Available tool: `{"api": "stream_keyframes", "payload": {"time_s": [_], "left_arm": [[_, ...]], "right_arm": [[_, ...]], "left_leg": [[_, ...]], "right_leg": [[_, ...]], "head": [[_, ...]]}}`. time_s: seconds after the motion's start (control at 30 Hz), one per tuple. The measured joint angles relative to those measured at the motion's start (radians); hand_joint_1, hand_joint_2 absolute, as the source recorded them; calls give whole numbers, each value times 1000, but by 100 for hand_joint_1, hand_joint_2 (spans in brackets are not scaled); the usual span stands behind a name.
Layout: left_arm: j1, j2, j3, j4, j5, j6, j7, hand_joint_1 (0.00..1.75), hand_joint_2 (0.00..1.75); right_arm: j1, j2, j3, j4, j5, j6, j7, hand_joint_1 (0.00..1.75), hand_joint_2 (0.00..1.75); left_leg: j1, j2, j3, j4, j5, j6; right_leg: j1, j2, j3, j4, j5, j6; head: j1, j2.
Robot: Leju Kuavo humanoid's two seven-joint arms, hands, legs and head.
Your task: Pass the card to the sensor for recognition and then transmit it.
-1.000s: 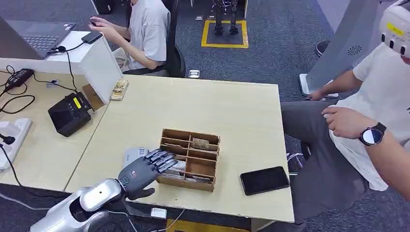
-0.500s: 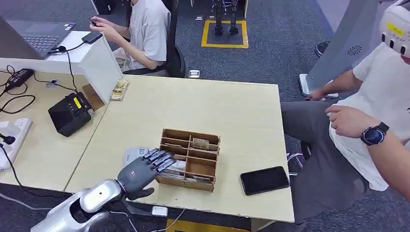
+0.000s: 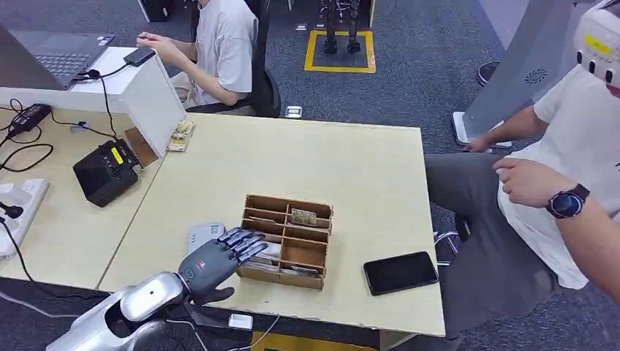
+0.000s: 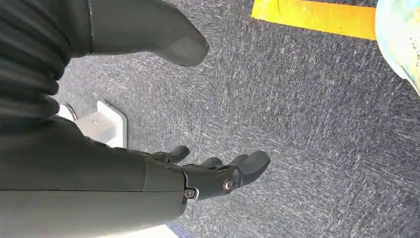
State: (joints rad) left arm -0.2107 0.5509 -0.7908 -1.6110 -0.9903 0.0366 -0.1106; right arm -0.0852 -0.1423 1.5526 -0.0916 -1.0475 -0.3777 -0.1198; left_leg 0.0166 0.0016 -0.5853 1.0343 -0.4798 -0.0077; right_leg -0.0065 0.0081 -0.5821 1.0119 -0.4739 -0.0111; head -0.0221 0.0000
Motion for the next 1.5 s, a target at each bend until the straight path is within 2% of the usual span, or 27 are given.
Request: {"api": "stream_keyframes", "payload": {"time_s": [0.37,1.5], "left_arm": [[0,-2,0,0,0,-2,0,0,175],[1,-47,1,0,7,10,0,0,175]], "right_arm": [[0,1,0,0,-3,0,0,0,175],[0,6,0,0,3,0,0,0,175]], "left_leg": [[0,0,0,0,0,0],[0,0,0,0,0,0]], "right_leg": [[0,0,0,0,0,0],[0,0,0,0,0,0]], "head": [[0,0],[0,0]]}}
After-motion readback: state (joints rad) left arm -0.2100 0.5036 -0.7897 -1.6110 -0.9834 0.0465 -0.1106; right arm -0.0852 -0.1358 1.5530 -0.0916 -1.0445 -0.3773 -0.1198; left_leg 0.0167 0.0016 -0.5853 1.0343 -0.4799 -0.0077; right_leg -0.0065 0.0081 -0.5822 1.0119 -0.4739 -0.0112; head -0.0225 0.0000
